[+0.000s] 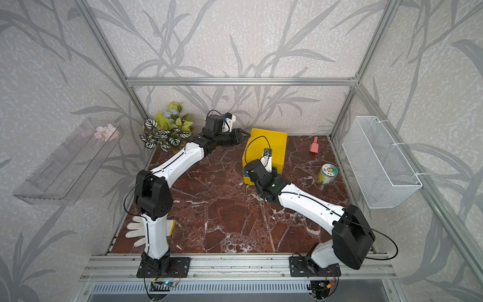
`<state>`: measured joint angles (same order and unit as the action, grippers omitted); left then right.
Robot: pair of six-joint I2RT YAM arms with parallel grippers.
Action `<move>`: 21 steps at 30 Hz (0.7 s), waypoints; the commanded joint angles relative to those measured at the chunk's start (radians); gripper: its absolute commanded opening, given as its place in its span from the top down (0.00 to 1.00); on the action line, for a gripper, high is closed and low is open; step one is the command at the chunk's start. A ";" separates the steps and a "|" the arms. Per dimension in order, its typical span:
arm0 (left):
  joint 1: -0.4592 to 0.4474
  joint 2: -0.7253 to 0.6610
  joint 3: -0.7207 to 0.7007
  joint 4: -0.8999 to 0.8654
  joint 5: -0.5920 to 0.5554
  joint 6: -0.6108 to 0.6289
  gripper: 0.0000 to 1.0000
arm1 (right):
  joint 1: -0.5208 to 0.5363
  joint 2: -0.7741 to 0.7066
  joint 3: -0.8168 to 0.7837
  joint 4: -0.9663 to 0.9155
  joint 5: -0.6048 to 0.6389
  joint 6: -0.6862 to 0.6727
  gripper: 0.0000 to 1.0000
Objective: Take the keys out of the drawer
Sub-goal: Open the drawer in the storage box.
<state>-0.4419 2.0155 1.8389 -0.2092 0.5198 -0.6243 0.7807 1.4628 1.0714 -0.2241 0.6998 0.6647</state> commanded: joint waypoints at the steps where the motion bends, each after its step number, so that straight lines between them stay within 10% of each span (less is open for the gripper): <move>1: -0.004 -0.017 -0.010 0.017 -0.018 0.016 0.46 | 0.008 0.030 0.036 -0.025 0.067 0.046 0.39; 21: -0.011 -0.024 -0.050 0.054 -0.015 -0.035 0.48 | 0.044 0.073 0.067 -0.027 0.110 0.025 0.63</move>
<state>-0.4500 2.0155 1.7950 -0.1711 0.5159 -0.6571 0.8131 1.5444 1.1271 -0.2520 0.7776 0.6914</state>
